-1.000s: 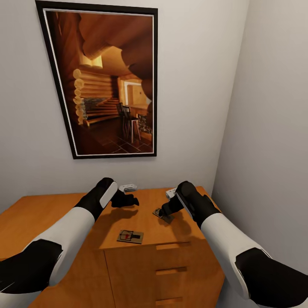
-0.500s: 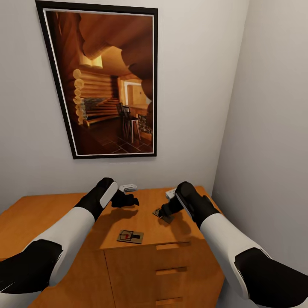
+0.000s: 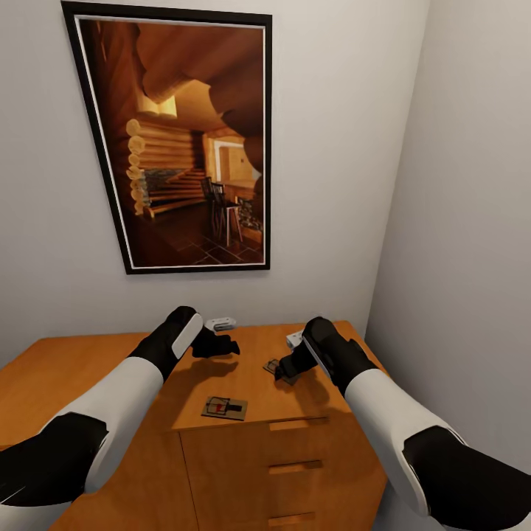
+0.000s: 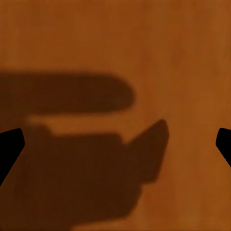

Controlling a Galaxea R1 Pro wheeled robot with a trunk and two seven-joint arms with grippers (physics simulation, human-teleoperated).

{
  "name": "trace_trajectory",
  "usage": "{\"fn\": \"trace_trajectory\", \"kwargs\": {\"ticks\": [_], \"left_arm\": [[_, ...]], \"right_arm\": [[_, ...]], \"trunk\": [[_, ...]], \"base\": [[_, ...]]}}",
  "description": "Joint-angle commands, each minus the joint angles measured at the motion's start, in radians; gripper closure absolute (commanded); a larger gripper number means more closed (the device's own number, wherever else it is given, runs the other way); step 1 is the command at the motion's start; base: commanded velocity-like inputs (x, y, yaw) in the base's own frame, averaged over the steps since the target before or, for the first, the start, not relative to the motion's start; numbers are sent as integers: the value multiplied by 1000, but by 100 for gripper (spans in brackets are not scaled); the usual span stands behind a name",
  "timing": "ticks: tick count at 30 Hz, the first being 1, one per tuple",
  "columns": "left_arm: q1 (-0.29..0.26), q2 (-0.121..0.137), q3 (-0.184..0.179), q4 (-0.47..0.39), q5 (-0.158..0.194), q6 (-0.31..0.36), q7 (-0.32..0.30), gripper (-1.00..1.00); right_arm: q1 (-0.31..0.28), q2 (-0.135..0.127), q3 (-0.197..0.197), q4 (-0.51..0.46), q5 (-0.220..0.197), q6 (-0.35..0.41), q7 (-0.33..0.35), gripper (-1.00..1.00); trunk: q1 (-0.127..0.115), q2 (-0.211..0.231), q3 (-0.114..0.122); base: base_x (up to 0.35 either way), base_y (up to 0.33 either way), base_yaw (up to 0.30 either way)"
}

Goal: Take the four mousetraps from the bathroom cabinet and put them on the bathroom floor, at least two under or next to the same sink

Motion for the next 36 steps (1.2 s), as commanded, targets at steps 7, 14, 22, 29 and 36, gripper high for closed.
{"fn": "trace_trajectory", "kwargs": {"ticks": [7,14,22,29,36], "left_arm": [[-1,1,-4,-1,12,3,10,-100],[-1,1,-4,-1,11,3,10,-100],[-1,1,-4,-1,11,3,11,-100],[-1,1,-4,-1,11,3,10,-100],[-1,1,-4,-2,5,2,12,-100]], "right_arm": [[0,0,2,29,27,2,-8,-100],[0,2,1,35,27,2,-12,100],[0,6,1,37,27,2,-18,100],[0,5,1,37,27,2,-18,100],[-3,-2,-5,16,27,2,-15,100]], "trunk": [[0,-1,-1],[0,-1,-1],[0,-1,-1],[0,-1,-1],[0,-1,-1]], "base": [[0,0,0],[0,0,0],[0,0,0],[0,0,0],[0,0,0]]}}
